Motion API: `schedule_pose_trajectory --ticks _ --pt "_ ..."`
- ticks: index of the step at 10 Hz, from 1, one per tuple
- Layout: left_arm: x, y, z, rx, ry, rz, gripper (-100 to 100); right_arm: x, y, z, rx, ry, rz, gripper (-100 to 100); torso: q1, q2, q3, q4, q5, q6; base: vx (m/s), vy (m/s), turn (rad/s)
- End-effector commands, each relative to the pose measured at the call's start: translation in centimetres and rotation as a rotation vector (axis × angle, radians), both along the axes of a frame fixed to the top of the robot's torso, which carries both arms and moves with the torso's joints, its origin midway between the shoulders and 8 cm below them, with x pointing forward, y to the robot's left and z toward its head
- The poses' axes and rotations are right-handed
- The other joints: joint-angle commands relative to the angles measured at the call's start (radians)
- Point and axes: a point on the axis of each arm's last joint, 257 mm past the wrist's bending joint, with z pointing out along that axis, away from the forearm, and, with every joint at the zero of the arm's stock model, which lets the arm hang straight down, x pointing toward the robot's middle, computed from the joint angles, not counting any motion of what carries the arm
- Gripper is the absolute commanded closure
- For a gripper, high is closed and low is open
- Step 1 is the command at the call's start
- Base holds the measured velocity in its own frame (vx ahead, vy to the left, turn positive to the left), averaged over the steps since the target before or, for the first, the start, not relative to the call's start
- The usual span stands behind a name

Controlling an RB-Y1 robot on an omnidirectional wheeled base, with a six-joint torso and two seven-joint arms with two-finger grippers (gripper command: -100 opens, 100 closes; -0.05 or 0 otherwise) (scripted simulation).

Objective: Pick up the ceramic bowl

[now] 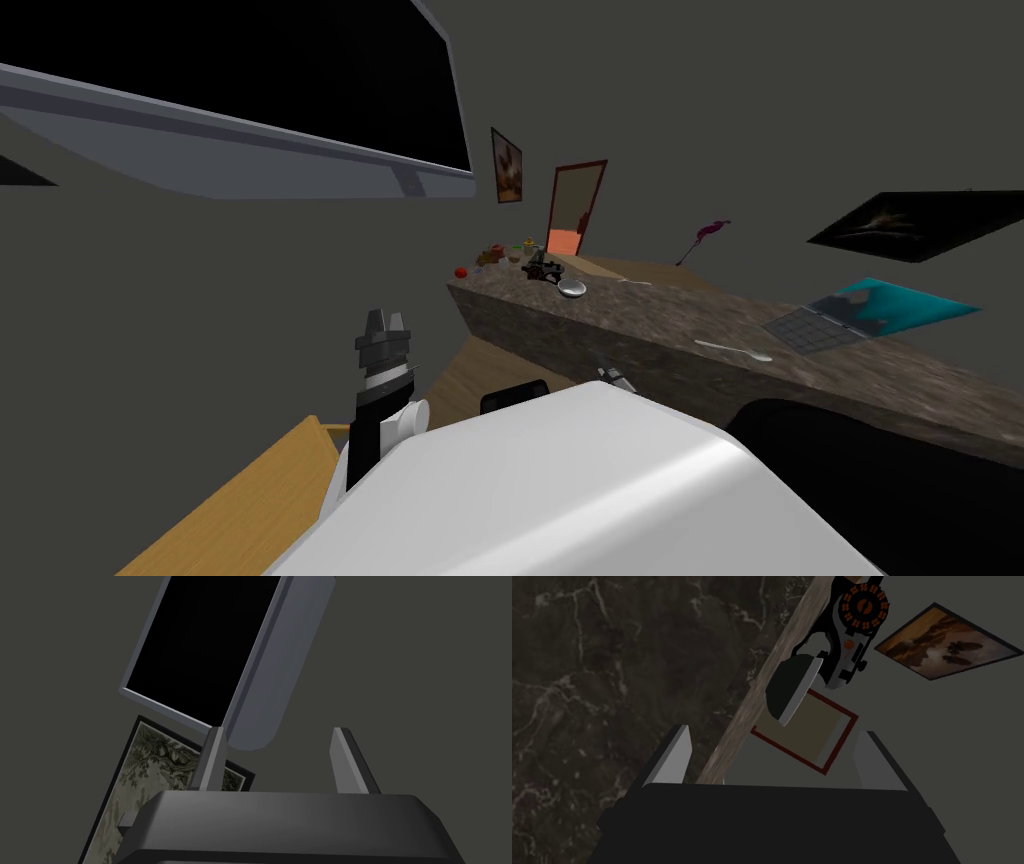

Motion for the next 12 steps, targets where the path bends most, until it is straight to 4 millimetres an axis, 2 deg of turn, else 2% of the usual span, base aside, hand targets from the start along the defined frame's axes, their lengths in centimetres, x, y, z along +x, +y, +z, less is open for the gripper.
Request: schedule_pose_trajectory --ticks 1,2,3,4,5,6,7,8,9,11,12 --pt "0.0 0.0 0.0 0.0 0.0 0.0 0 -2.9 -0.6 -2.1 -0.03 0.092 -0.005 -100 0.0 0.0 0.0 0.0 0.0 0.0 -0.007 0.025 0.316" --pt "0.0 0.0 0.0 0.0 0.0 0.0 0 -3.7 -0.7 -2.3 -0.03 0.109 -0.011 -100 0.0 0.0 0.0 0.0 0.0 -0.001 -0.002 0.013 0.177" --pt "0.0 0.0 0.0 0.0 0.0 0.0 0 -5.7 -1.3 -3.6 -0.058 0.175 -0.008 -100 0.0 0.0 0.0 0.0 0.0 0.0 0.001 0.023 0.411" --pt "0.0 0.0 0.0 0.0 0.0 0.0 0 -6.8 -1.4 -3.9 -0.057 0.199 -0.016 -100 0.0 -0.001 0.0 0.0 0.0 -0.001 0.006 0.012 0.141" --pt "0.0 0.0 0.0 0.0 0.0 0.0 0 -9.1 -2.1 -5.0 -0.084 0.268 -0.012 -100 0.0 -0.001 0.0 0.0 0.0 0.001 0.006 0.023 0.26" --pt "0.0 0.0 0.0 0.0 0.0 0.0 0 -10.1 -2.1 -5.2 -0.084 0.287 -0.018 -100 0.0 -0.001 0.0 0.0 0.0 0.0 0.006 0.013 0.194" --pt "0.0 0.0 0.0 0.0 0.0 0.0 0 -12.5 -2.7 -6.1 -0.111 0.358 -0.013 -100 0.0 -0.001 -0.001 0.0 0.0 0.0 0.013 0.02 0.427" --pt "0.0 0.0 0.0 0.0 0.0 0.0 0 -13.4 -2.7 -6.2 -0.11 0.375 -0.018 -100 -0.001 -0.002 -0.001 0.0 0.0 -0.001 0.015 0.004 0.172" --pt "0.0 0.0 0.0 0.0 0.0 0.0 0 -15.6 -3.3 -6.9 -0.138 0.438 -0.009 -100 -0.001 -0.002 -0.001 0.0 0.0 0.0 0.018 0.01 0.246" --pt "0.0 0.0 0.0 0.0 0.0 0.0 0 -16.8 -3.3 -7.0 -0.136 0.461 -0.015 -100 -0.001 -0.002 -0.001 0.0 0.0 0.0 0.011 0.003 0.109" --pt "0.0 0.0 0.0 0.0 0.0 0.0 0 -19.8 -3.9 -7.4 -0.162 0.54 -0.008 -100 -0.001 -0.001 -0.001 0.0 0.0 0.001 0.011 0.012 0.344"
